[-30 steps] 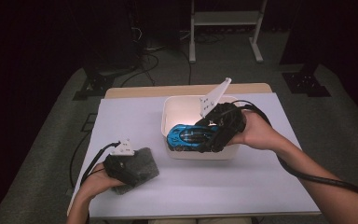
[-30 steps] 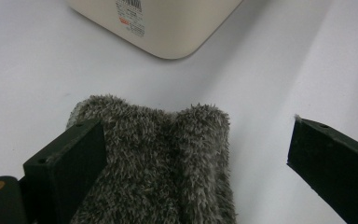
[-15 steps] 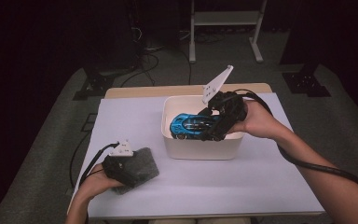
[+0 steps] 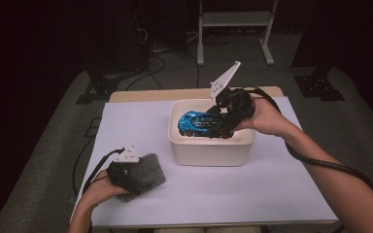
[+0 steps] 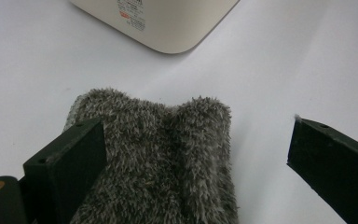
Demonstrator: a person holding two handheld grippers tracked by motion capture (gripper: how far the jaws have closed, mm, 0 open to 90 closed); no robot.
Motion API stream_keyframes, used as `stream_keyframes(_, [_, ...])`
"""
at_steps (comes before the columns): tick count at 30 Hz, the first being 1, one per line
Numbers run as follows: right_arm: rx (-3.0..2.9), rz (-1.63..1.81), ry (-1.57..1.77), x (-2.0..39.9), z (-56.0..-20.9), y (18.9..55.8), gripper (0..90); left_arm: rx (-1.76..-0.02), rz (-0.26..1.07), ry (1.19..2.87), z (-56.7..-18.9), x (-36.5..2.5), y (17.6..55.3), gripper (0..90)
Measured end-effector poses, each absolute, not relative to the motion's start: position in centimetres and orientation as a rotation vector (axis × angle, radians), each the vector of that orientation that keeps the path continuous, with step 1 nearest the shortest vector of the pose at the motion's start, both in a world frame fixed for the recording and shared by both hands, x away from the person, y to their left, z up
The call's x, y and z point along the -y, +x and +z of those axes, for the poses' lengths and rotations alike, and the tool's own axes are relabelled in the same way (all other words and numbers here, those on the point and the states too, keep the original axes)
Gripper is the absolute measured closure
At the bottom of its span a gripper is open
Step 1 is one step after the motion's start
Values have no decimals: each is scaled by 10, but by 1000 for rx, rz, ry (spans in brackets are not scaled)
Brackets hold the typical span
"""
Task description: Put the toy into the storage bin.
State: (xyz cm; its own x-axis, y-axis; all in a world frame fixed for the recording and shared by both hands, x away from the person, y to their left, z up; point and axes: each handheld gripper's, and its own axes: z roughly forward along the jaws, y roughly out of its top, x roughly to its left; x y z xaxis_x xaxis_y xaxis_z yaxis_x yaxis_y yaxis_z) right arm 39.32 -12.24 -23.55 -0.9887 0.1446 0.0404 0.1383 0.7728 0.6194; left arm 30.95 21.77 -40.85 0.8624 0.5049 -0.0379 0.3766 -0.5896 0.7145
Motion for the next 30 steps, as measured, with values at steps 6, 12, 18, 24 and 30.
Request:
stream_keyframes(6, [-2955, 1038, 251, 122, -239, 402, 252, -633, 218, 2264, -408, -217, 309, 39])
stream_keyframes(12, [-2963, 1035, 264, 122, -244, 411, 252, -630, 220, 2267, -408, -219, 309, 39])
stream_keyframes(18, [-2968, 1024, 282, 125, -249, 419, 252, -630, 220, 2273, -408, -220, 309, 39])
stream_keyframes(24, [-2982, 1017, 287, 124, -255, 425, 252, -633, 226, 2268, -407, -221, 308, 39])
stream_keyframes(30, [-3000, 1001, 295, 124, -265, 430, 252, -635, 223, 2274, -408, -220, 308, 39])
